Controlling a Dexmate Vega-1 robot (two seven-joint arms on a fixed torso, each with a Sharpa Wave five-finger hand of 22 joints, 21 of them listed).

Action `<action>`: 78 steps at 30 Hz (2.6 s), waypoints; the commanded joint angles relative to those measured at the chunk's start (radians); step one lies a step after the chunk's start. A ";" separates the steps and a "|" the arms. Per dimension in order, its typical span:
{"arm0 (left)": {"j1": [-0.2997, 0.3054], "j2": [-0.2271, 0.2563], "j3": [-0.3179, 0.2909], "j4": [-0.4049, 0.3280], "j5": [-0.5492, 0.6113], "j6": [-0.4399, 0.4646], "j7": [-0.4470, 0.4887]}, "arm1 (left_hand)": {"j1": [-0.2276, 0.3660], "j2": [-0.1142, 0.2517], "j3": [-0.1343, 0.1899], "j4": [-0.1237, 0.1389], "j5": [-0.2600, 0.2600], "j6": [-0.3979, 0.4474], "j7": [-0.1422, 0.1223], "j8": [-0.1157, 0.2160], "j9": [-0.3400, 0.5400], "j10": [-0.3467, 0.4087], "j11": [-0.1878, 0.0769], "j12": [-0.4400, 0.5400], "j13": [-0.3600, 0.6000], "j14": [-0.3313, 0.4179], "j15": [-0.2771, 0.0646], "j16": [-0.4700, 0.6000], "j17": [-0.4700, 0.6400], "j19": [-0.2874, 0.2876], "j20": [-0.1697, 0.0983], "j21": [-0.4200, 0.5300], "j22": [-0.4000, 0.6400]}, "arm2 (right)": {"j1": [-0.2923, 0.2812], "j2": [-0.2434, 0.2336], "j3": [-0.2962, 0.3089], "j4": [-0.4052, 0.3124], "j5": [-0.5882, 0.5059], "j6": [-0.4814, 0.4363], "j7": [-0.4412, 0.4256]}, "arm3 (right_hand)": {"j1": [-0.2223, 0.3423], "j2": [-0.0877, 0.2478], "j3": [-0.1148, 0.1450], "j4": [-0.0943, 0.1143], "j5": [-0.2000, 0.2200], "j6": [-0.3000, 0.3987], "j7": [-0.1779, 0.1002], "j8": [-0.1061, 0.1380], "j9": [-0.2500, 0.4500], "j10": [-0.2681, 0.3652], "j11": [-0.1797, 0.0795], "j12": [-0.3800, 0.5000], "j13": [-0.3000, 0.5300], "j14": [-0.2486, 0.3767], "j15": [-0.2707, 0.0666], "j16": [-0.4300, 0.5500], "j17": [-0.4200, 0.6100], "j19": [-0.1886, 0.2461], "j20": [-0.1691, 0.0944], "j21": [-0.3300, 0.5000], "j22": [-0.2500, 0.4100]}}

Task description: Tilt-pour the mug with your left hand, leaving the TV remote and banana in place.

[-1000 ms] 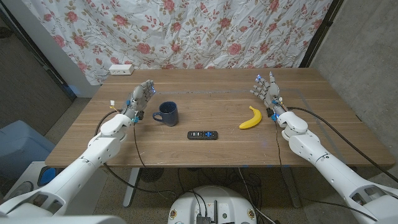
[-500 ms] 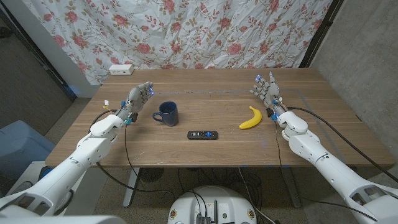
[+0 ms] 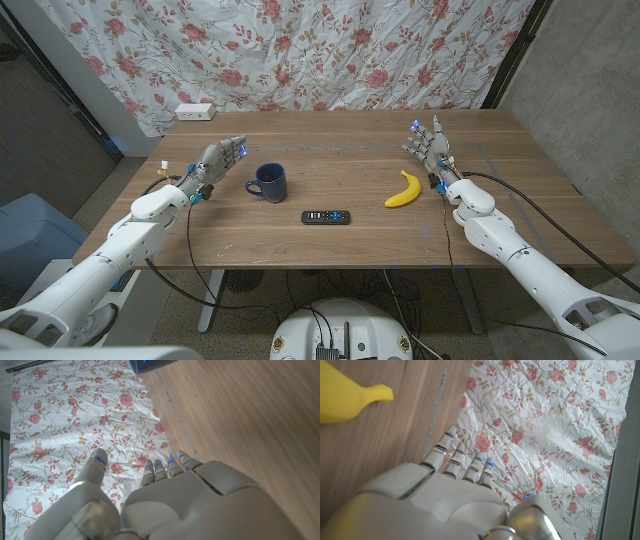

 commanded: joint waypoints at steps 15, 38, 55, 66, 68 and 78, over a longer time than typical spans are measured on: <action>0.027 0.060 -0.021 0.047 -0.020 -0.102 -0.179 | 0.067 -0.011 0.027 -0.012 0.017 -0.029 -0.011 -0.004 0.004 -0.023 -0.014 -0.003 0.005 -0.023 -0.013 0.000 0.003 -0.023 -0.020 -0.004 0.001 | 0.000 0.000 0.000 0.000 0.000 0.000 -0.001 | -0.001 0.010 0.000 0.004 0.005 0.001 -0.006 0.003 0.002 0.004 -0.003 0.005 0.004 0.006 -0.050 0.005 0.002 0.004 0.001 0.006 0.005; -0.026 0.080 0.016 0.174 0.027 -0.241 -0.364 | 0.181 -0.074 0.055 -0.009 0.008 -0.171 -0.018 -0.015 0.004 -0.171 0.012 -0.013 0.006 -0.172 0.035 -0.006 0.005 -0.176 0.003 -0.011 0.002 | -0.002 -0.001 0.000 -0.003 0.000 -0.001 -0.002 | -0.001 0.010 0.000 0.004 0.005 0.000 -0.006 0.003 0.002 0.004 -0.003 0.005 0.004 0.008 -0.050 0.006 0.002 0.004 0.001 0.006 0.005; 0.031 0.124 0.035 0.158 0.079 -0.322 -0.368 | 0.222 -0.108 0.056 -0.006 0.001 -0.267 -0.007 -0.020 0.004 -0.252 0.027 -0.012 0.007 -0.251 0.055 -0.004 0.006 -0.243 0.012 -0.005 0.003 | 0.000 0.000 0.000 0.000 0.000 0.000 0.000 | -0.001 0.009 0.000 0.004 0.005 0.001 -0.006 0.004 0.002 0.005 -0.003 0.005 0.004 0.007 -0.050 0.005 0.002 0.004 0.001 0.006 0.005; 0.040 0.114 0.051 0.158 0.109 -0.367 -0.329 | 0.234 -0.123 0.052 -0.004 -0.001 -0.305 0.000 -0.018 0.005 -0.287 0.031 -0.012 0.007 -0.292 0.066 -0.004 0.006 -0.298 0.017 -0.011 0.004 | 0.000 0.000 0.000 0.000 0.000 0.000 0.000 | -0.001 0.009 0.000 0.004 0.005 0.001 -0.006 0.004 0.002 0.005 -0.003 0.005 0.004 0.006 -0.049 0.005 0.002 0.004 0.001 0.006 0.005; 0.039 0.109 0.056 0.162 0.115 -0.370 -0.321 | 0.236 -0.125 0.052 -0.004 -0.002 -0.309 0.001 -0.018 0.005 -0.290 0.033 -0.012 0.007 -0.293 0.066 -0.004 0.006 -0.301 0.016 -0.011 0.004 | 0.000 0.000 0.000 0.000 0.000 0.000 0.000 | -0.001 0.009 0.000 0.004 0.005 0.001 -0.006 0.004 0.002 0.005 -0.003 0.005 0.004 0.007 -0.050 0.006 0.002 0.004 0.001 0.006 0.005; 0.045 0.075 0.074 0.191 0.145 -0.417 -0.269 | 0.240 -0.130 0.050 -0.004 -0.002 -0.310 0.002 -0.012 0.005 -0.291 0.032 -0.008 0.007 -0.291 0.067 0.001 0.006 -0.305 0.012 -0.007 0.004 | 0.000 0.000 0.000 -0.001 0.000 0.000 0.000 | -0.001 0.010 0.000 0.004 0.005 0.001 -0.006 0.004 0.002 0.005 -0.002 0.005 0.004 0.007 -0.050 0.006 0.002 0.005 0.001 0.006 0.005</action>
